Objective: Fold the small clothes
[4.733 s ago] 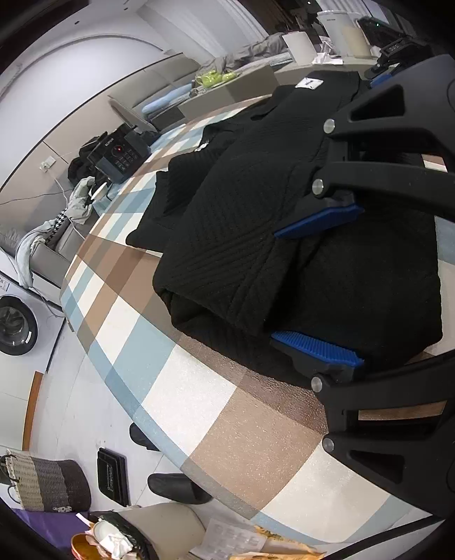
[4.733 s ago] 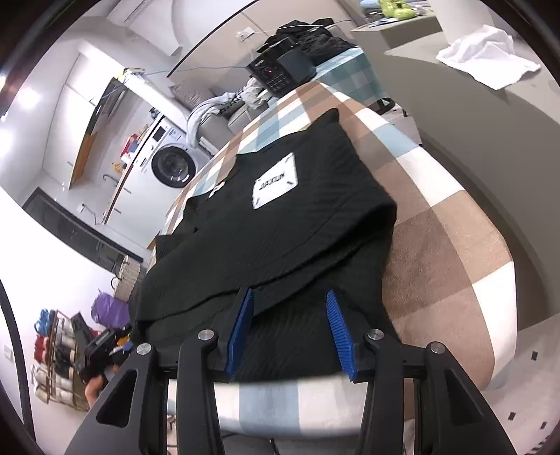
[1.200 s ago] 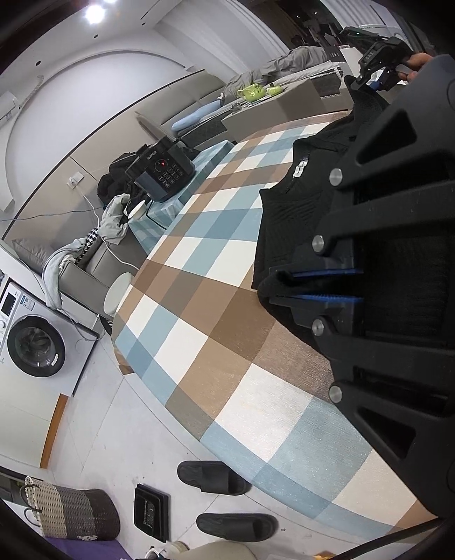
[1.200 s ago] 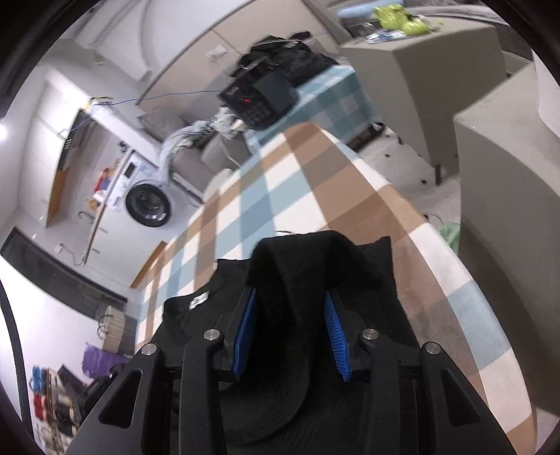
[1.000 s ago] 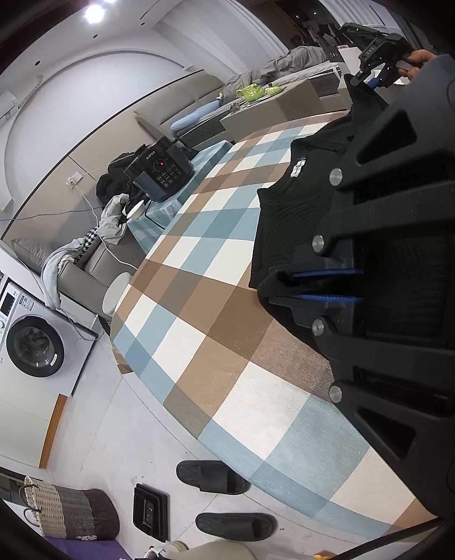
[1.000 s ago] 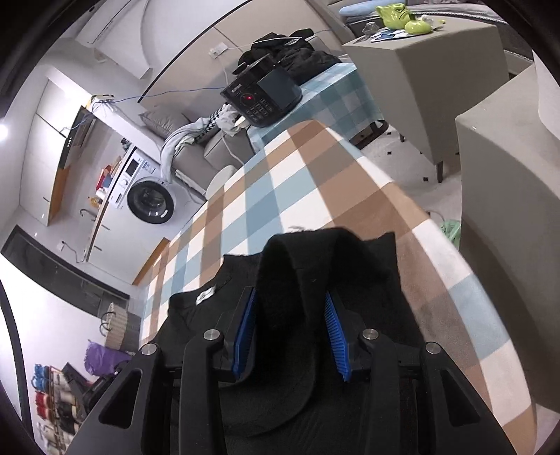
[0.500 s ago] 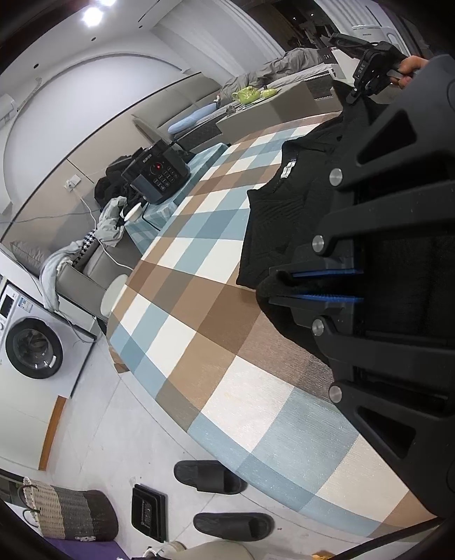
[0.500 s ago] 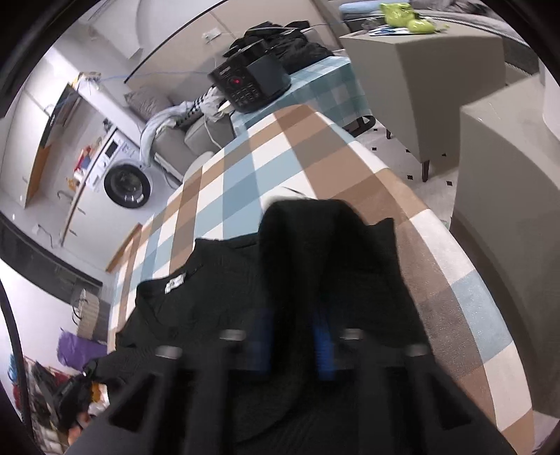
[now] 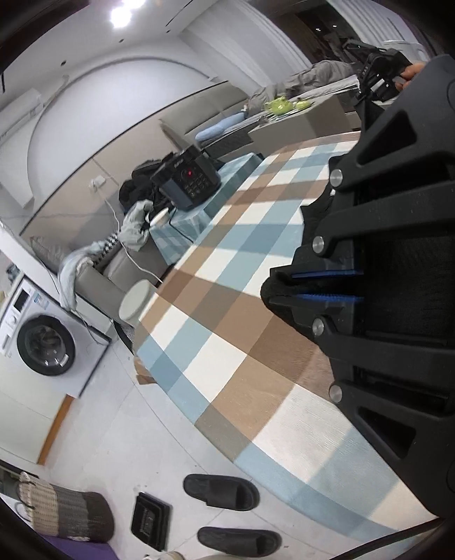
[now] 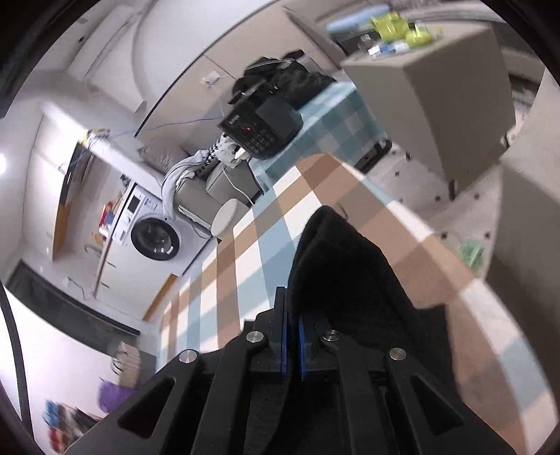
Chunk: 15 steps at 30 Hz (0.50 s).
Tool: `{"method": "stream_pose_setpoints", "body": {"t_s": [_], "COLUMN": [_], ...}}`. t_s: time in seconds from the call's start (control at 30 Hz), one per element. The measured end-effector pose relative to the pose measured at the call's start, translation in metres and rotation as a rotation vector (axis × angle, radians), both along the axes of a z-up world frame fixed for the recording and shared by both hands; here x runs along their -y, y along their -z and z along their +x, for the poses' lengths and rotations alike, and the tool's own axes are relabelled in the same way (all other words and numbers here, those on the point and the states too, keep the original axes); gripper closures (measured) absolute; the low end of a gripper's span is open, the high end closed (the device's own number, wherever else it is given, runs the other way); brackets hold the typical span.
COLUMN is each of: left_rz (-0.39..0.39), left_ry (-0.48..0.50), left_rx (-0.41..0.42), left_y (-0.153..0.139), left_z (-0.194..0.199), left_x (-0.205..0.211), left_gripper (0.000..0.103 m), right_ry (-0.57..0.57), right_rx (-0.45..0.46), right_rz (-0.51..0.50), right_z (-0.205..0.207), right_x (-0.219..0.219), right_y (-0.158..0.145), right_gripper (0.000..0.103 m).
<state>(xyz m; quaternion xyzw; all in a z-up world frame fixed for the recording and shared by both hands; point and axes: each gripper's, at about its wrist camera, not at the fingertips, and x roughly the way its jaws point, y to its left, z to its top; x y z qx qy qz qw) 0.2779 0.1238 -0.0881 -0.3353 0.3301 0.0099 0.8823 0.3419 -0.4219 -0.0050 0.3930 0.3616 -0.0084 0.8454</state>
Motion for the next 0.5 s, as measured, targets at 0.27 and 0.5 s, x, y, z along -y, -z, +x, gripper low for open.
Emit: {"method": "stream_pose_setpoints", "body": {"t_s": [0.27, 0.5], "left_rz": [0.034, 0.041], "left_ry": [-0.048, -0.026], "left_rx": [-0.132, -0.128], "left_y": [0.030, 0.023], "left_z": [0.007, -0.017], "left_x": [-0.006, -0.001], "left_gripper": [0.058, 0.057], "right_ry": [-0.025, -0.271], "right_rx": [-0.104, -0.138], "right_rz": [-0.015, -0.024], "right_z": [0.000, -0.033], "right_x": [0.006, -0.058], "right_y": [0.017, 0.025], "right_gripper": [0.061, 0.061]}}
